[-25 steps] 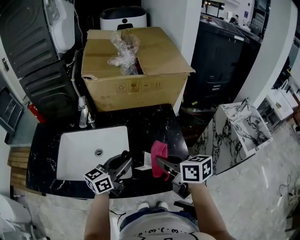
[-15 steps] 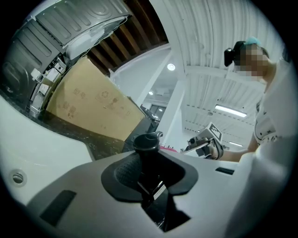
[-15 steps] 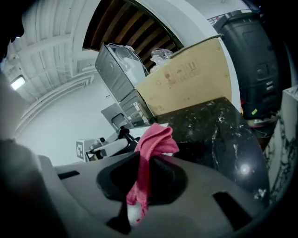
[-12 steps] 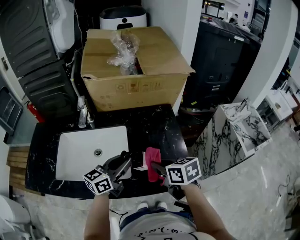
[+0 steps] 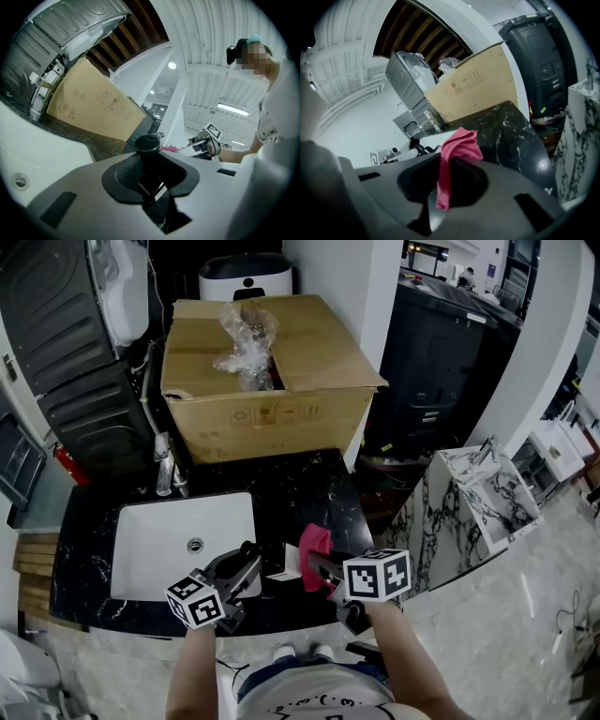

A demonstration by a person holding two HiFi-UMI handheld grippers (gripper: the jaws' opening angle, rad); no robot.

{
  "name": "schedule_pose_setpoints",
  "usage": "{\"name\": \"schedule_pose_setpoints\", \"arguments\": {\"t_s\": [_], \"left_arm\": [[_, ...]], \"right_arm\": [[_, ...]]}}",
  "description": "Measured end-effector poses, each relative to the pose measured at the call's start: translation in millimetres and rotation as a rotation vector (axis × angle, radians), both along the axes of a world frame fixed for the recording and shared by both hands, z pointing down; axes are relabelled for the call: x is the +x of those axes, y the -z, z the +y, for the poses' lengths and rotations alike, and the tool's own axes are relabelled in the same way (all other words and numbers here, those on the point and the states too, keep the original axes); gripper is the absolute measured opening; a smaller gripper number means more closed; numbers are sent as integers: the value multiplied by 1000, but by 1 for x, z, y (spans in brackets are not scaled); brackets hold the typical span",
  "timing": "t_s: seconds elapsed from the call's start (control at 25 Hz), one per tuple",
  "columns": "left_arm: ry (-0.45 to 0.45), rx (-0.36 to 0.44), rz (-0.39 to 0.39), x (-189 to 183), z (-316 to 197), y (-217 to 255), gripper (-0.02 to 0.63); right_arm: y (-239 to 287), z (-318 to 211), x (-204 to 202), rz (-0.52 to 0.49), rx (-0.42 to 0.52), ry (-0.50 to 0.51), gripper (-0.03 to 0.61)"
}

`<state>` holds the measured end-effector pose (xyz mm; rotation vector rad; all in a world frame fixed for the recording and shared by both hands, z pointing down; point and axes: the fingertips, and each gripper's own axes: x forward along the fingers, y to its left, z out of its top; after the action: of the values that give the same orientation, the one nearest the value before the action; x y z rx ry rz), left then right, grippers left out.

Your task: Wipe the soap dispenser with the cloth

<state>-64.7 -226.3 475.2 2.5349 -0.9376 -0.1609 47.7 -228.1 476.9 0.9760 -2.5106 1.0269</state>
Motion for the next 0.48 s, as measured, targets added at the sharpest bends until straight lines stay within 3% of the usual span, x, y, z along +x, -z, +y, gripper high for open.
{"name": "schedule_pose_setpoints", "arguments": {"t_s": [0.2,0.32,0.48], "left_arm": [[3,2,-21,3,1,1,103],[4,3,-29,4,1,2,103],[8,13,-43,7,1,5,103]], "right_arm": [[26,-18,-31,-42,65,65,49],[14,-27,-41,17,56,93,49],[-18,-33,-16,116,-18,30,48]]}}
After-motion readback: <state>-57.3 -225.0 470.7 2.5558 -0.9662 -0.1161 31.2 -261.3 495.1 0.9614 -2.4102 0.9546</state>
